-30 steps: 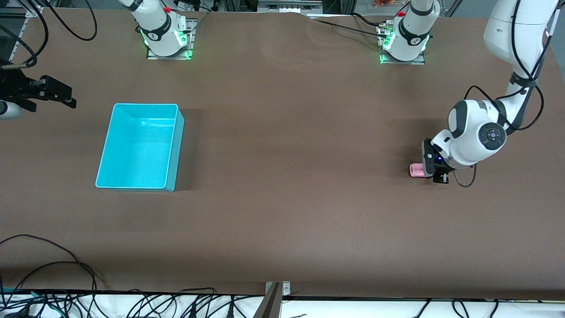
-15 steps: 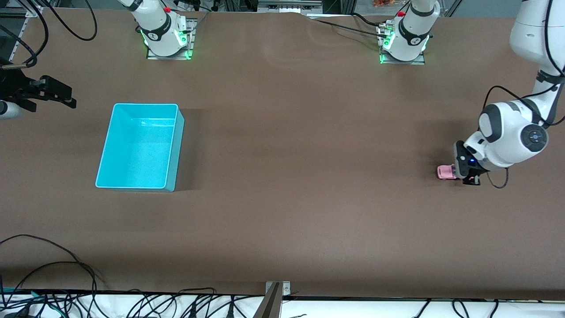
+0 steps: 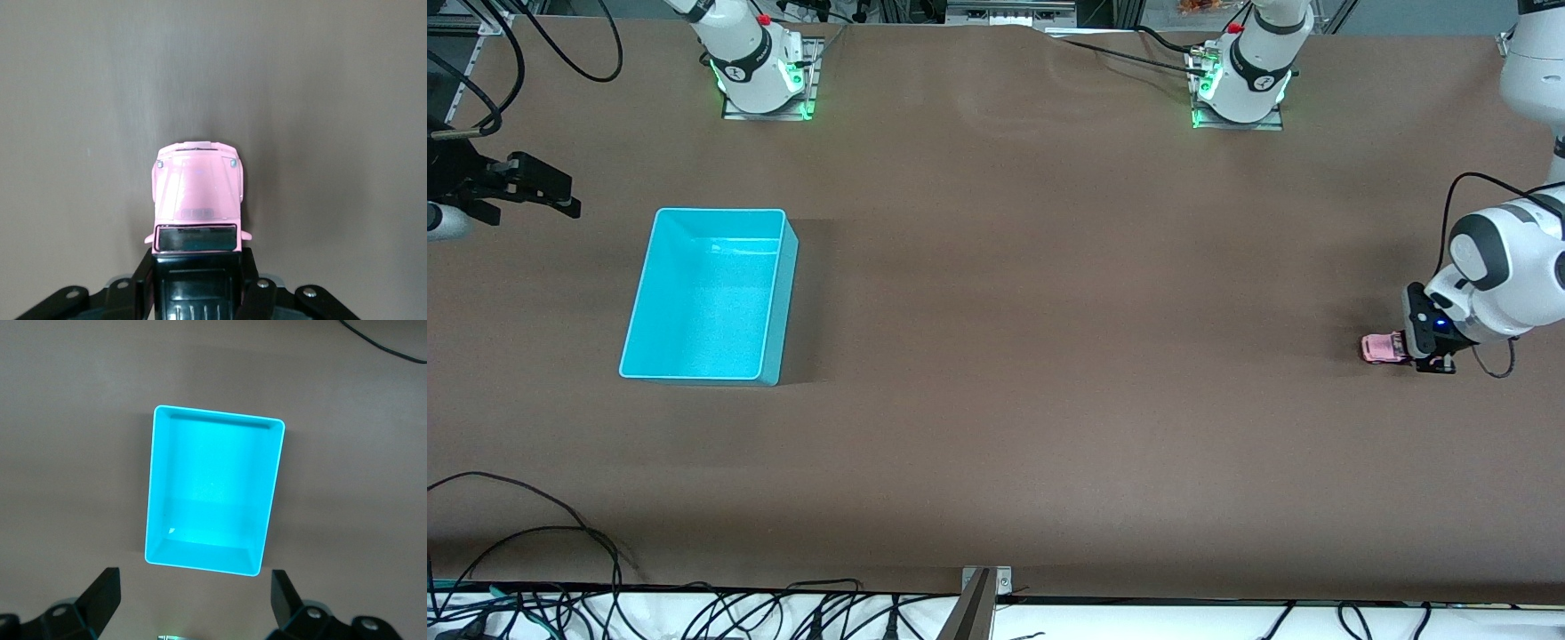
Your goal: Wind and store pink jeep toy
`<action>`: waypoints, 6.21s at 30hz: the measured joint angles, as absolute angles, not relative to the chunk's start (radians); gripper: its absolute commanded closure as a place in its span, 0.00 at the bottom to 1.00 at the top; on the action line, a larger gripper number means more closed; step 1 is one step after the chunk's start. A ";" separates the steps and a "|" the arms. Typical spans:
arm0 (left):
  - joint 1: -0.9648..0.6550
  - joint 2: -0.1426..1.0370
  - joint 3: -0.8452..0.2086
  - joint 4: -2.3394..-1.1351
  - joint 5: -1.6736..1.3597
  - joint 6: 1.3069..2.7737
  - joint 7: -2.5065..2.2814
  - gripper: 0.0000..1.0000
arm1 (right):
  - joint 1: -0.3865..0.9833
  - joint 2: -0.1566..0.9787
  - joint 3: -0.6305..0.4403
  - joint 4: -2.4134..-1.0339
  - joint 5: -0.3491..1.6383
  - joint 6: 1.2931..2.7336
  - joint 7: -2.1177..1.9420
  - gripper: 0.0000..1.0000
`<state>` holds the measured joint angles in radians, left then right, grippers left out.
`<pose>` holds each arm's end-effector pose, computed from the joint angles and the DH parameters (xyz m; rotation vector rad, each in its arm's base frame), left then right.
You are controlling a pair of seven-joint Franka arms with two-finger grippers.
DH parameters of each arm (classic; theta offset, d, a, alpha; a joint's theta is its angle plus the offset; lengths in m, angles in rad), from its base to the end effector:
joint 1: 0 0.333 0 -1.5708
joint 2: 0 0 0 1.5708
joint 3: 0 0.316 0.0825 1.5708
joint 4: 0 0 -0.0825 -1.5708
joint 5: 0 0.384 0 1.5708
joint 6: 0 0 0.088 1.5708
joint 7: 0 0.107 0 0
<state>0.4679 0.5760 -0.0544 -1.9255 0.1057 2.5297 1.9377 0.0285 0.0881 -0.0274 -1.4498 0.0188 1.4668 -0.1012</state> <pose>0.5749 0.2524 0.1904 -2.1600 2.2254 0.0286 0.5712 0.0036 0.6227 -3.1156 -0.1615 0.1095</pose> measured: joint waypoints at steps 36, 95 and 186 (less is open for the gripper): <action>0.527 0.623 -0.107 -1.792 0.106 2.317 1.988 0.00 | 0.029 0.088 -0.027 -1.450 0.019 1.467 -0.101 0.00; 0.522 0.432 -0.604 -1.426 0.106 1.342 0.885 0.00 | 0.029 0.088 -0.027 -1.450 0.019 1.467 -0.101 0.00; -0.019 -0.029 -0.104 -1.710 -0.022 1.610 -0.057 0.00 | 0.226 0.605 0.078 -1.799 0.048 2.290 -1.266 0.74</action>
